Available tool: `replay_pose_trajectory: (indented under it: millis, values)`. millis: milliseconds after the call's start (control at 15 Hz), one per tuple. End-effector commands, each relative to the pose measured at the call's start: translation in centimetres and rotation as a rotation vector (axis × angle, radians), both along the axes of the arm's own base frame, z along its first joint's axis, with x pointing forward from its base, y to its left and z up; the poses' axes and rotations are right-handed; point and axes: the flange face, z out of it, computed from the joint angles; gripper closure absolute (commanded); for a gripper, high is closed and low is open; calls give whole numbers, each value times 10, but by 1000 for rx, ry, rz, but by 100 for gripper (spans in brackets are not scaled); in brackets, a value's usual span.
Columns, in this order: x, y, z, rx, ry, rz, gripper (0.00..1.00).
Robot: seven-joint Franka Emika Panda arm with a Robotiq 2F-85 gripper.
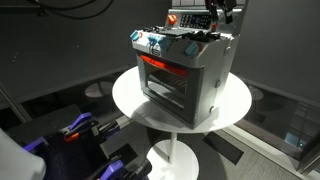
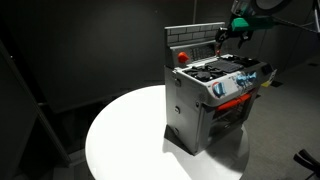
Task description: Press the top right button on the stove
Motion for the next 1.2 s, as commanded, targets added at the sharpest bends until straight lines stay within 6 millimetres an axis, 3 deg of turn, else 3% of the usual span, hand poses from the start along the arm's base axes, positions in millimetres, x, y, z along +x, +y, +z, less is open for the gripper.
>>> replay_pose_trajectory:
  millis: [0,467,1133]
  values:
    - [10,-3,4,-17,-25,-26,0]
    - [-22,-1,12,50,64,43,0]
    - [-95,-11,13,131,374,168,0]
